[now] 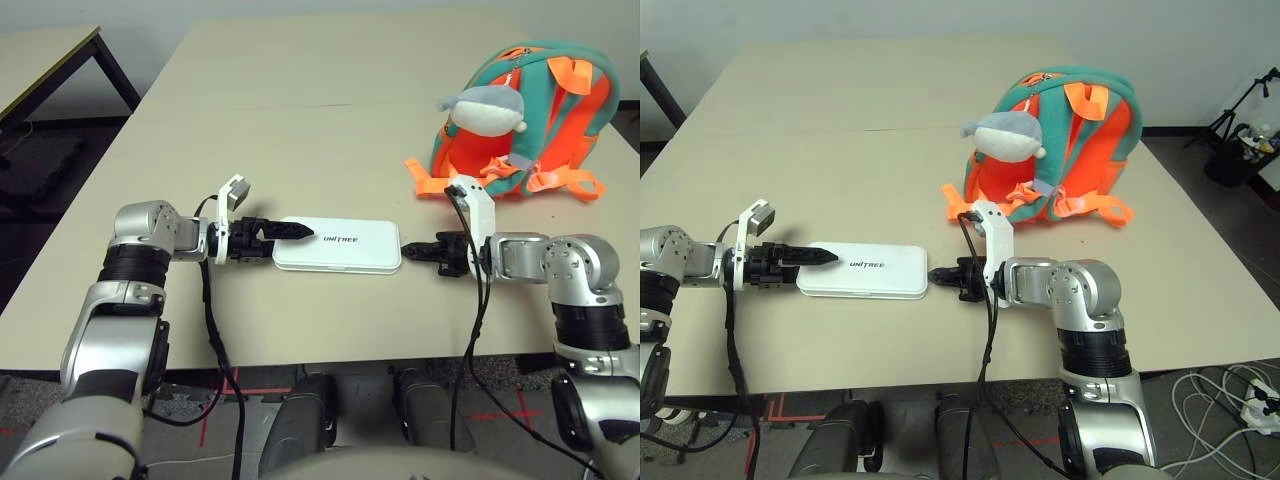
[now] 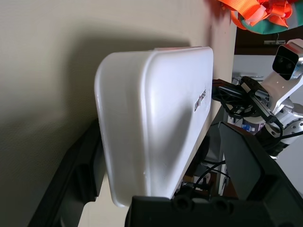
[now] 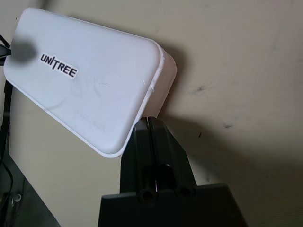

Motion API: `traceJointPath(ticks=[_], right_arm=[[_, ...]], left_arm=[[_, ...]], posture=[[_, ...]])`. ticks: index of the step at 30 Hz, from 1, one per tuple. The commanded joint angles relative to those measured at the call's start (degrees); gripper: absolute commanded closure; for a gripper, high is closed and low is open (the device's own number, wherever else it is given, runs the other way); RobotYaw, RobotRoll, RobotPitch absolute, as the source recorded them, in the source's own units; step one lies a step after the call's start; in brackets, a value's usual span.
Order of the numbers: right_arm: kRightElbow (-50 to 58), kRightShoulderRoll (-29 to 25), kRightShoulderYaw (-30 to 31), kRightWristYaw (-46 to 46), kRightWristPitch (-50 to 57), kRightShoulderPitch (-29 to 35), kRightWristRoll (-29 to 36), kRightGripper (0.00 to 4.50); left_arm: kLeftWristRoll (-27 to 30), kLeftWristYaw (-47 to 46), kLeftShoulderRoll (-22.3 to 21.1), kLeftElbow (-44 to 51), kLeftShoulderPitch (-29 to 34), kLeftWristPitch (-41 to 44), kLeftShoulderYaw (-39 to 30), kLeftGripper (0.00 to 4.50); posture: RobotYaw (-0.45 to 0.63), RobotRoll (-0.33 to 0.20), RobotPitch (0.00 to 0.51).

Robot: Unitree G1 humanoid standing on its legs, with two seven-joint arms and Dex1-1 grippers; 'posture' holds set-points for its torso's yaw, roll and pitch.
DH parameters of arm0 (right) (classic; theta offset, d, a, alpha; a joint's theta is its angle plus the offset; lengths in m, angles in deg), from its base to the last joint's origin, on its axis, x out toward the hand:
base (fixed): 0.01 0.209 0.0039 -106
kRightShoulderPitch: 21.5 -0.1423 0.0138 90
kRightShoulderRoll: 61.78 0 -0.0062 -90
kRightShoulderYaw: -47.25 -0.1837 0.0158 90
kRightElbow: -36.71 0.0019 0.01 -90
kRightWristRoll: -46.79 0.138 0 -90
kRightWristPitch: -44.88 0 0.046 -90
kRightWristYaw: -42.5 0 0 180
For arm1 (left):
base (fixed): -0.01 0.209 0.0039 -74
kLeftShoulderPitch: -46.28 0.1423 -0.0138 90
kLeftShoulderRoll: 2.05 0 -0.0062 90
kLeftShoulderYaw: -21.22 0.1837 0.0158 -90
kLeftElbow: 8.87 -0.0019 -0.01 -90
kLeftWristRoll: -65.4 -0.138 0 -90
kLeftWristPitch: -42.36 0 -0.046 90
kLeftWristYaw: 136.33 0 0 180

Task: Put the pencil case into the backpack and zip it.

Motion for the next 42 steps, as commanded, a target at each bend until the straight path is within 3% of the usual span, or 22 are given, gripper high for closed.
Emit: traceJointPath(ticks=[1,11,32,36,42], right_arm=[[-0.09,0.40,0.84,-1.18,-0.82,-0.67,-0.66,4.46],[-0.57,-0.14,-1.01,-2.42,-3.26,-0.84,-1.72,4.46],[-0.41,0.02,-0.07,-3.61,-5.76,0.07,-2.46,4.50],[-0.28,-0.08,0.00,-3.76,-5.89,0.31,-2.50,4.50],[-0.34,-0.16,0.06,-4.12,-6.35,0.56,-2.92,4.50]], left_arm=[[-0.81,-0.18,0.24,1.09,1.71,0.72,0.90,0.00],[0.90,1.66,-0.89,5.02,2.97,2.62,0.27,0.00],[0.96,0.54,0.15,3.23,2.11,4.42,-2.64,0.19],[1.28,0.60,0.25,3.58,2.15,4.81,-2.57,1.00],[1.09,0.13,0.66,3.49,1.97,3.95,-2.90,2.89]], posture=[[-0.07,0.000,0.108],[-0.08,0.000,0.109],[-0.08,0.000,0.109],[-0.08,0.000,0.108],[-0.08,0.000,0.107]])
